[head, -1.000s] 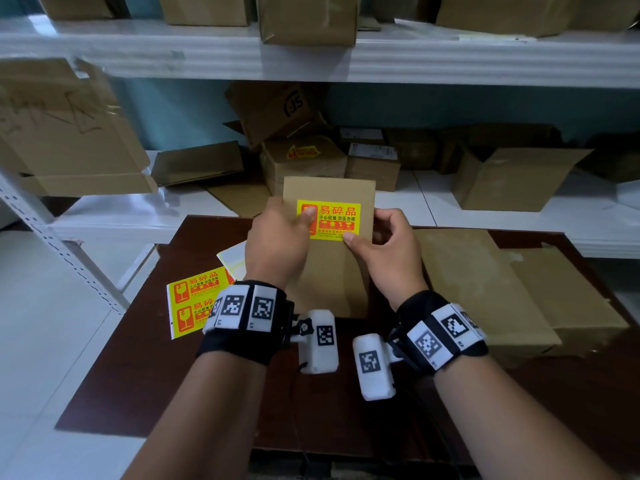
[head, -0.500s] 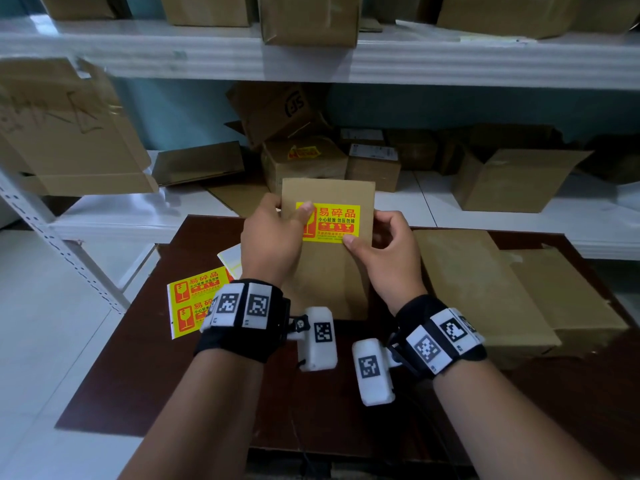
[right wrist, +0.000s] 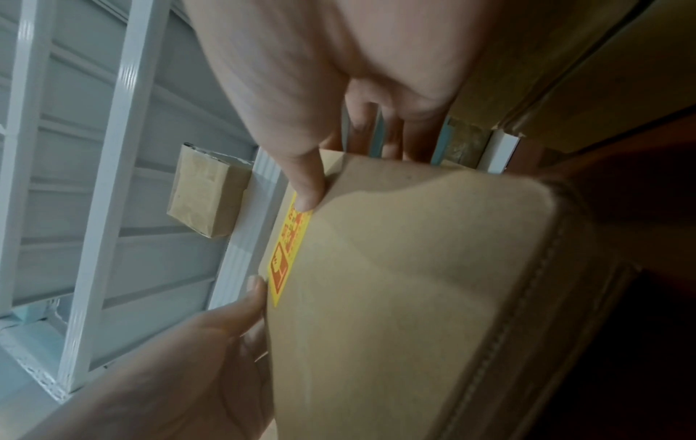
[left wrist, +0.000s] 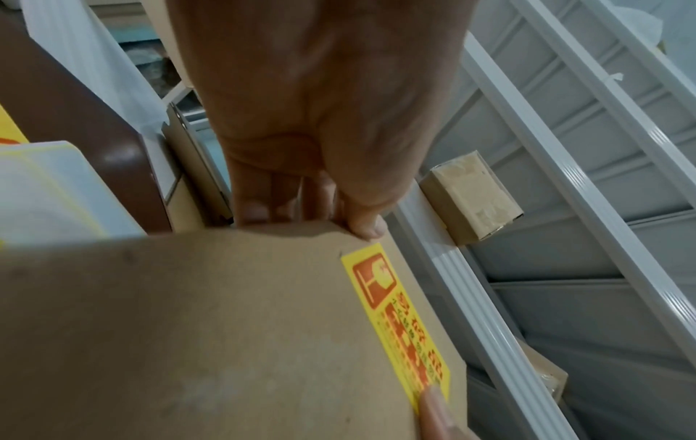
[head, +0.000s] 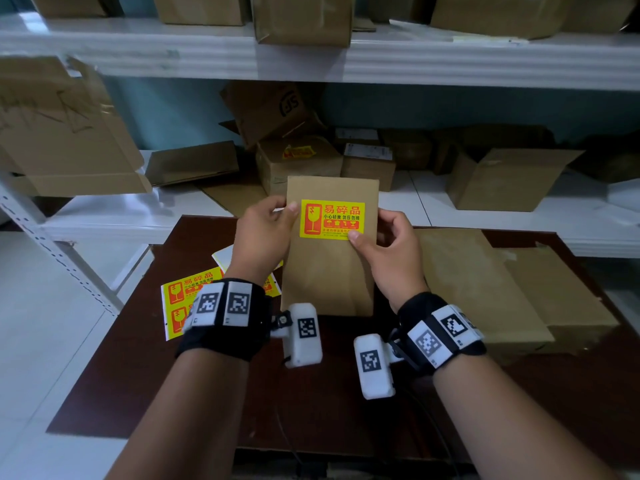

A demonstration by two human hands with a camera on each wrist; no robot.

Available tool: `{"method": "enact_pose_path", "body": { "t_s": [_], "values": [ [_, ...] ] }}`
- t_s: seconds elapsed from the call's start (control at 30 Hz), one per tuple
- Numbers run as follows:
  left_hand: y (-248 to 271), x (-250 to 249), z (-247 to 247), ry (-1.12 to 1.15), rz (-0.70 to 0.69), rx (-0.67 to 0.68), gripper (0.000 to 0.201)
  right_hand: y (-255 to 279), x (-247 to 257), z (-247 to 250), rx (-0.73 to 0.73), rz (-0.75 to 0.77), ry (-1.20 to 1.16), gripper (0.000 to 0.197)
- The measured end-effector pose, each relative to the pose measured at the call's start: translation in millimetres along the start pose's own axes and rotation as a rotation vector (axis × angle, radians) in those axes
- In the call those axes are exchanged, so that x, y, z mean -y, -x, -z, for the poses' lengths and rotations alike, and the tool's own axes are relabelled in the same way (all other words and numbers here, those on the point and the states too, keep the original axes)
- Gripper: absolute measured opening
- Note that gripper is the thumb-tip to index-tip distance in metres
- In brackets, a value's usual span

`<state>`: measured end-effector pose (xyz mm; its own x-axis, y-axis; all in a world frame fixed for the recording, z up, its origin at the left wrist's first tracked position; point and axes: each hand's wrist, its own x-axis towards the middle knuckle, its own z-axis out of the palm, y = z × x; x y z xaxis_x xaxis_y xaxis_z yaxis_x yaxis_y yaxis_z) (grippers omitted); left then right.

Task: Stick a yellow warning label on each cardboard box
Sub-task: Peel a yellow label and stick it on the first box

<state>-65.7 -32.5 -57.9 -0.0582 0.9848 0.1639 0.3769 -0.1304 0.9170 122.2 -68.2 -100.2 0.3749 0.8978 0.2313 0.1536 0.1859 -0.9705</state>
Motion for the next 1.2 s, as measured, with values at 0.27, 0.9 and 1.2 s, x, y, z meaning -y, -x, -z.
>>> {"method": "enact_pose_path", "body": {
  "t_s": [0.27,0.9,1.2],
  "values": [
    [4.1,-0.6,0.8,0.178,0.006,0.191,0.039,-5.1,-4.0,-0.9,-0.016,-0.006,0.000,0.049],
    [-0.3,3.8,9.1,0.048,-0.028,0.266,0.038,-2.6,0.7,-3.1,-0.004,-0.015,0.014,0.046],
    [-0.6,2.5,0.8,-0.092,-0.004,0.152,0.041,0.1,0.9,-9.6,-0.002,-0.011,0.051,0.045]
  ]
}}
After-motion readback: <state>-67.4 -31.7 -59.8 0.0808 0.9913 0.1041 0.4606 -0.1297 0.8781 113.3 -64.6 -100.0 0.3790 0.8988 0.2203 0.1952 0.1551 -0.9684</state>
